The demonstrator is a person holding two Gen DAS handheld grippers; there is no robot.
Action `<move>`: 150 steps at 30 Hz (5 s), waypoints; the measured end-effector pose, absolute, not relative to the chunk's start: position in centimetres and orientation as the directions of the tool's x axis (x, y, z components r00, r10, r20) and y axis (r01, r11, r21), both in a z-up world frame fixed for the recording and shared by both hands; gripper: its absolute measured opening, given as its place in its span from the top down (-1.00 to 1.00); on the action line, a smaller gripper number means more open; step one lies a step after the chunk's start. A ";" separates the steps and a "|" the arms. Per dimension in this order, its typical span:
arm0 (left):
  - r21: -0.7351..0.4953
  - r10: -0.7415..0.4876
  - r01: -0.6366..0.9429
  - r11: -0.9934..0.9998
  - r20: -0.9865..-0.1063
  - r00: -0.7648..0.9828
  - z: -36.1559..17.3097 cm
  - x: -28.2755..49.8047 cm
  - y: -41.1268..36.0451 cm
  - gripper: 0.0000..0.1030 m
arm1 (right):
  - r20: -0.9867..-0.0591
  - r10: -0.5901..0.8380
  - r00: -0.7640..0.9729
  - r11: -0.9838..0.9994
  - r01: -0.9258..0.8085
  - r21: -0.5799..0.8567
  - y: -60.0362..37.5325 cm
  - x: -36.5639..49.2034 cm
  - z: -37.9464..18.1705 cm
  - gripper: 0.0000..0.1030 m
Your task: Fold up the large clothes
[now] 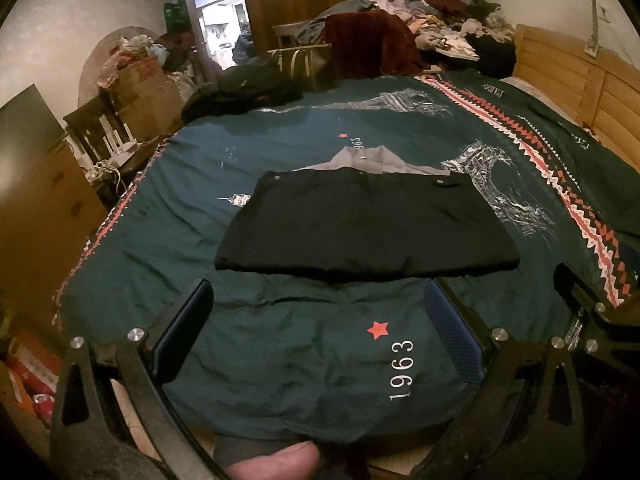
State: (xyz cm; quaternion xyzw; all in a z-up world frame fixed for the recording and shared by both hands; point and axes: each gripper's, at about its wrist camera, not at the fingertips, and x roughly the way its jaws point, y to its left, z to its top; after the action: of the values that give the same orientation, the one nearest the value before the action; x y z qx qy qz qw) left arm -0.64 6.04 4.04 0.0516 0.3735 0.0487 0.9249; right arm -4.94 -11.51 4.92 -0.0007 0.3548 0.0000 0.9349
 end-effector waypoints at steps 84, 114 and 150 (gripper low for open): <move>0.224 0.184 -0.043 0.974 -0.658 0.730 3.3 -0.2 5.3 -1.00 | -0.673 0.014 0.739 0.999 -0.033 -0.016 -10.6 -4.1 4.0 -1.00; 0.217 0.176 -0.038 0.975 -0.666 0.725 3.0 -0.5 5.4 -1.00 | -0.678 0.014 0.735 0.999 -0.033 -0.015 -10.4 -4.1 3.8 -1.00; 0.038 -0.003 0.048 0.998 -0.760 0.650 -0.3 1.6 7.9 -1.00 | -0.683 0.007 0.731 0.999 -0.037 -0.029 -10.0 -4.2 3.2 -1.00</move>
State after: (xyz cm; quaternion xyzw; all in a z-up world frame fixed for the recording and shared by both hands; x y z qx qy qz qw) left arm 1.60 7.93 -0.30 0.0272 0.4179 -0.0140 0.9080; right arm -4.22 -9.99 3.22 -0.0202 0.3667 0.0119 0.9300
